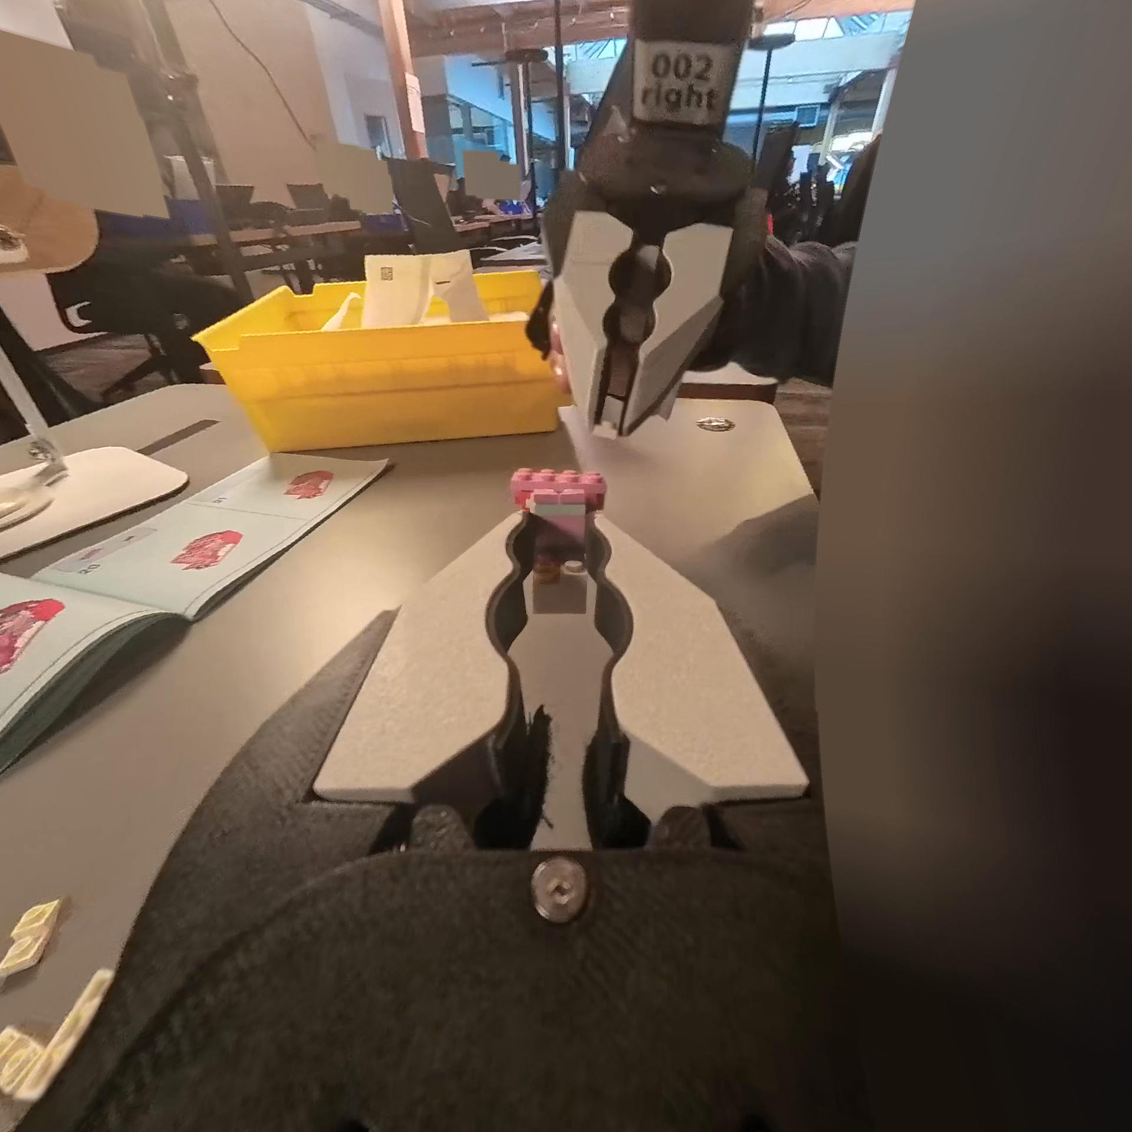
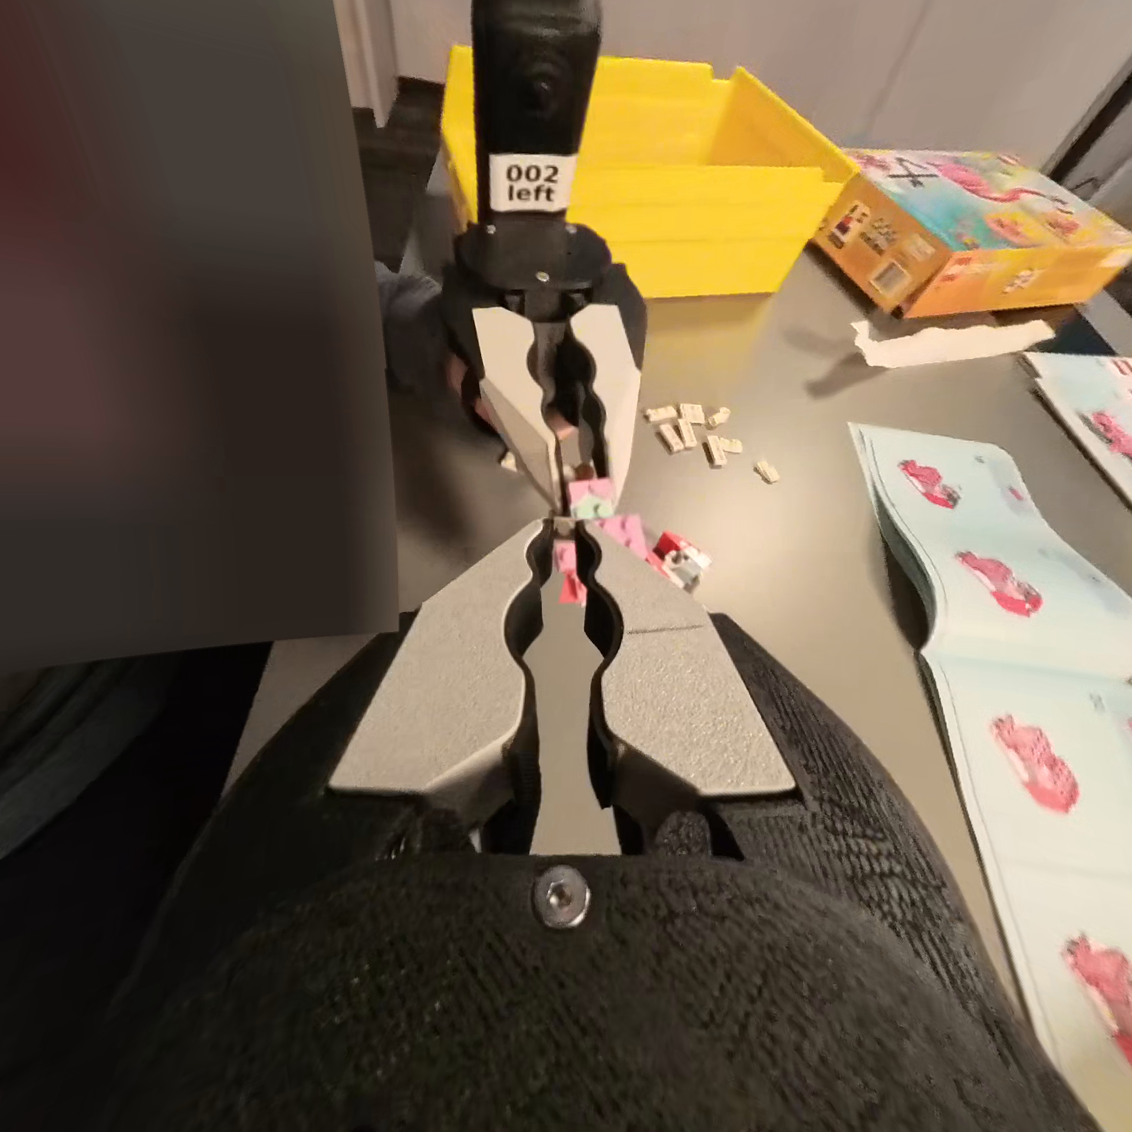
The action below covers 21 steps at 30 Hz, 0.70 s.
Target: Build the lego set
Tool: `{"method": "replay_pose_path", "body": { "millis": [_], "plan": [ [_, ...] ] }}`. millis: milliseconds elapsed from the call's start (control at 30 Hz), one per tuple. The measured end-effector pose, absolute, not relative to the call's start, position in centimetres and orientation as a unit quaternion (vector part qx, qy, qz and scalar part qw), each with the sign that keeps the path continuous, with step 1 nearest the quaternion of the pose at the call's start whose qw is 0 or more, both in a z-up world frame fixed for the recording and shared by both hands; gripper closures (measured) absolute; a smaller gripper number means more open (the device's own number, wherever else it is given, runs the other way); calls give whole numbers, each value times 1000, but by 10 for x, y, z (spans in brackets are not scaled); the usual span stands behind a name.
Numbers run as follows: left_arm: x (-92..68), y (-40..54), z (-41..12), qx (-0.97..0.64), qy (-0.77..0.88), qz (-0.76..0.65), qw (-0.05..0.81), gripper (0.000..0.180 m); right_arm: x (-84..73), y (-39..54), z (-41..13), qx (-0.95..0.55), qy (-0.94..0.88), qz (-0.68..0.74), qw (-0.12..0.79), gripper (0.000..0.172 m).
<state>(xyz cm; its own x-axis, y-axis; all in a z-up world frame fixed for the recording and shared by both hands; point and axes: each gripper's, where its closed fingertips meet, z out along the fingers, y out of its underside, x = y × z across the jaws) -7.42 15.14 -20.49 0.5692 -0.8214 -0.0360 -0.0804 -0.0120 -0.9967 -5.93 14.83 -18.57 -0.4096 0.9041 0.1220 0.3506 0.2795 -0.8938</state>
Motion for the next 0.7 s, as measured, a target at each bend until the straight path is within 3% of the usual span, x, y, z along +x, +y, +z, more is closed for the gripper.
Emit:
{"method": "replay_pose_path", "body": {
  "millis": [700],
  "plan": [
    [-72,146,-200,-632,352,-328,608,166,-75,141,-191,-400,-791,381,264,167]
  ]
}}
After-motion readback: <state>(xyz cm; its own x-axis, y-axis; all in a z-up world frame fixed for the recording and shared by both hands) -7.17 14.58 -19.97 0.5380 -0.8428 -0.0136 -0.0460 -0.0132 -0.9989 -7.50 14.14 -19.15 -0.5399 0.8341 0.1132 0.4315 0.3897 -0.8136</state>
